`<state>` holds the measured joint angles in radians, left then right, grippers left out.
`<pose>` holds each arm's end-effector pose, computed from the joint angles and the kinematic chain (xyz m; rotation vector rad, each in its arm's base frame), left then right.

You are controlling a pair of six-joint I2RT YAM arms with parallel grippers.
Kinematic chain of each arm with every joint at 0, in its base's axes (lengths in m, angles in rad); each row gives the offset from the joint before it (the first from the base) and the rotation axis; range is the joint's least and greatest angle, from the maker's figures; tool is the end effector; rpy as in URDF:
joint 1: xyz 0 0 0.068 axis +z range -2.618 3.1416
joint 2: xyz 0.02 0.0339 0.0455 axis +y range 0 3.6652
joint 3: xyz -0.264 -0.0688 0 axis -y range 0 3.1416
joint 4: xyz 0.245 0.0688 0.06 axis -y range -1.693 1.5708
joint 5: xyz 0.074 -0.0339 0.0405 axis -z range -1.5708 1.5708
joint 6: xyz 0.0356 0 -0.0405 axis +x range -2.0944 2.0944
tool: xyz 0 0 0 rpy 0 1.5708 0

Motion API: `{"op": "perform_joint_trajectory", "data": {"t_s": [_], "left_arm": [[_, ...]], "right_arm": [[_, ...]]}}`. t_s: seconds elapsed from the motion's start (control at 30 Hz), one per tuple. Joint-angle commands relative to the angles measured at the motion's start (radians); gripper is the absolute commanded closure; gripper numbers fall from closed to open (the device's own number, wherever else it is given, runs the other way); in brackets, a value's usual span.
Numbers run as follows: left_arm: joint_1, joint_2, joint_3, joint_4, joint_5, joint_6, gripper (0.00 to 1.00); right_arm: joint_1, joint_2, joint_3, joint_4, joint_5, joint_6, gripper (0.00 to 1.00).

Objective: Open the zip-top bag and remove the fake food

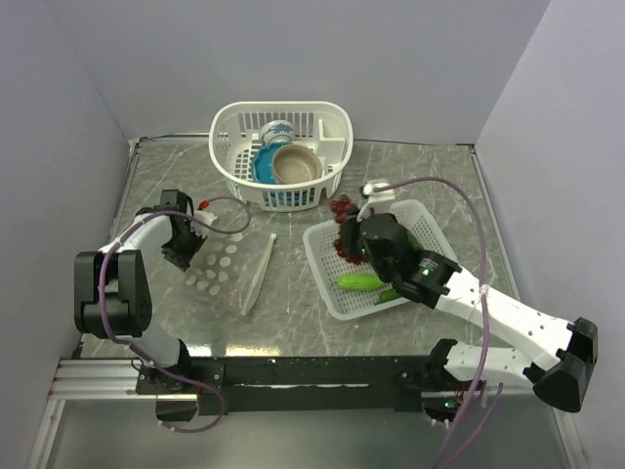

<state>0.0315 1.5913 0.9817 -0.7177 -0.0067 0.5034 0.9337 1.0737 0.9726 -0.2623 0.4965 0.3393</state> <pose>0.2869 0.0093 0.1800 0.6783 2.8265 0.1034 0.1578 0.1847 0.3431 -0.2362 1.8926 0.3871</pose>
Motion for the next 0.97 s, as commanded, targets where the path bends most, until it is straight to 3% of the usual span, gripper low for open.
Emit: {"op": "perform_joint_trajectory", "data": {"t_s": [0.0,0.1,0.13,0.17,0.2,0.23,0.5,0.67,0.93], "left_arm": [[0.001,-0.083,0.067,-0.096,0.135,-0.025,0.99],[-0.007,-0.122,0.142,-0.167,0.224,-0.046,0.97],[-0.007,-0.132,0.188,-0.181,0.244,-0.066,0.91],[-0.008,-0.152,0.211,-0.195,0.260,-0.078,0.80],[-0.015,-0.165,0.236,-0.209,0.280,-0.092,0.01],[-0.019,-0.175,0.283,-0.227,0.301,-0.121,0.03],[-0.050,-0.306,0.436,-0.267,0.407,-0.206,0.03],[-0.050,-0.378,0.404,-0.227,0.513,-0.262,0.03],[-0.050,-0.370,0.345,-0.157,0.600,-0.374,0.03]], "right_arm": [[-0.085,-0.015,-0.069,-0.092,0.148,0.133,0.81],[-0.118,-0.029,-0.109,-0.095,0.111,0.156,0.68],[-0.136,-0.029,-0.113,-0.088,0.091,0.156,0.59],[-0.144,-0.021,-0.114,-0.095,0.076,0.164,0.31],[-0.154,-0.014,-0.101,-0.109,0.056,0.170,0.17],[-0.162,-0.008,-0.092,-0.133,0.048,0.173,0.00],[-0.162,-0.104,-0.034,-0.189,0.043,0.171,0.00],[-0.162,-0.219,-0.031,-0.270,0.132,0.170,0.00],[-0.162,-0.343,-0.083,-0.365,0.240,0.185,0.00]]}}
